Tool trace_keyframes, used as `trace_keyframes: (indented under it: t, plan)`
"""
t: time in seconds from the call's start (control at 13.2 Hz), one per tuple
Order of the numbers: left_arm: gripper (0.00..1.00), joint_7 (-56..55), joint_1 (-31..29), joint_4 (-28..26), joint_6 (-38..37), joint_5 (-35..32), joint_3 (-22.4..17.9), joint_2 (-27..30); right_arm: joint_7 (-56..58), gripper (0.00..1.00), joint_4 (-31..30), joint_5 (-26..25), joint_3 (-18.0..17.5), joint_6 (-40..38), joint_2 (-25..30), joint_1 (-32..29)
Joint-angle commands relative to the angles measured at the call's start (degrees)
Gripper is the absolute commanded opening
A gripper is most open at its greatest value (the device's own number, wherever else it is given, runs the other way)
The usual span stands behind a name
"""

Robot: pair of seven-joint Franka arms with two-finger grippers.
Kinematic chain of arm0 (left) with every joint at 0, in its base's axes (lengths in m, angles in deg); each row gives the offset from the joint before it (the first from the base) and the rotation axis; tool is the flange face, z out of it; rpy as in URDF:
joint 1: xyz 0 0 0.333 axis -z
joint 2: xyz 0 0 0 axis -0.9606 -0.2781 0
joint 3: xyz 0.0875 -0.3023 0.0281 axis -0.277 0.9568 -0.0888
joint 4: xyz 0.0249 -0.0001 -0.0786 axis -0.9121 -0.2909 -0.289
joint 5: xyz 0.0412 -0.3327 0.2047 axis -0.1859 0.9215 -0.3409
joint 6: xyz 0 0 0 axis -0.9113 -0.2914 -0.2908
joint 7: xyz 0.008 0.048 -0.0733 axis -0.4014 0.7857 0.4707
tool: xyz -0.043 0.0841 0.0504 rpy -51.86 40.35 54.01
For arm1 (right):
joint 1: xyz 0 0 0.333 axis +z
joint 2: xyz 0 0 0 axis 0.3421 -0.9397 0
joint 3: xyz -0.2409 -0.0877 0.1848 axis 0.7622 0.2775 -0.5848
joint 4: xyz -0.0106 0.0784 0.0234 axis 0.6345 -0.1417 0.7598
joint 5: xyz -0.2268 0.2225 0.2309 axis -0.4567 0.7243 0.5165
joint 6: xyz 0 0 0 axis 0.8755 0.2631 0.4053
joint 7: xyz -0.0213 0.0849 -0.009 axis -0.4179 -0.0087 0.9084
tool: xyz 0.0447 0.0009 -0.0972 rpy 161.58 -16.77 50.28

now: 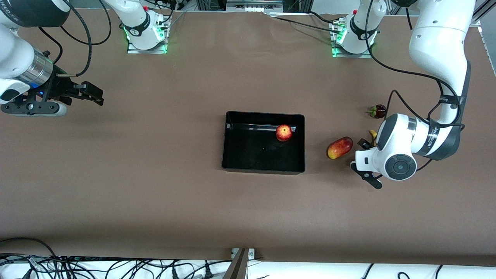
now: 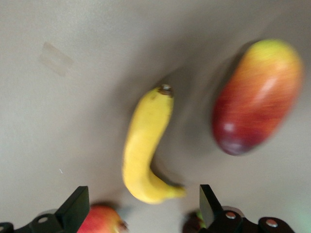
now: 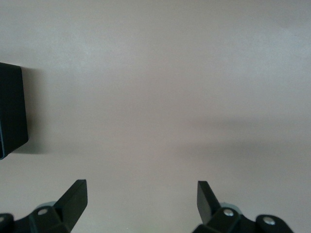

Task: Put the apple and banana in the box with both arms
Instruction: 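Reach the left gripper to the yellow banana and grasp it, then carry the banana into the black box and open the left gripper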

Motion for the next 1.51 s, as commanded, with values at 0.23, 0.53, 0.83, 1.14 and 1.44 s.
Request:
trace_keyframes:
  t: [0.23,0.53,0.83,1.14,1.44]
  plan:
    - [1.00,3.64,-6.82,-15.60,18.32,-2.38,2.53,2.42,0.31,1.00,-0.46,-0.75,-0.47,0.61,0.55,-0.43]
    - [0.00,8.19,-6.47,-14.46,16.05,-2.38,2.62,3.73,0.40,1.00,-0.46,-0.75,-0.47,0.61,0.55,-0.43]
    - [0.00,15.67,-5.69,-5.88,5.38,-1.67,4.80,5.15,0.49,1.00,-0.46,-0.75,-0.47,0.61,0.55,-0.43]
    - [0.00,15.25,-2.88,4.15,-4.52,-1.59,8.68,4.71,0.58,1.00,-0.46,-0.75,-0.47,0.61,0.55,-0.43]
    - [0.00,-5.14,3.37,10.77,-9.44,15.24,8.77,3.57,0.66,1.00,-0.46,-0.75,-0.47,0.61,0.55,-0.43]
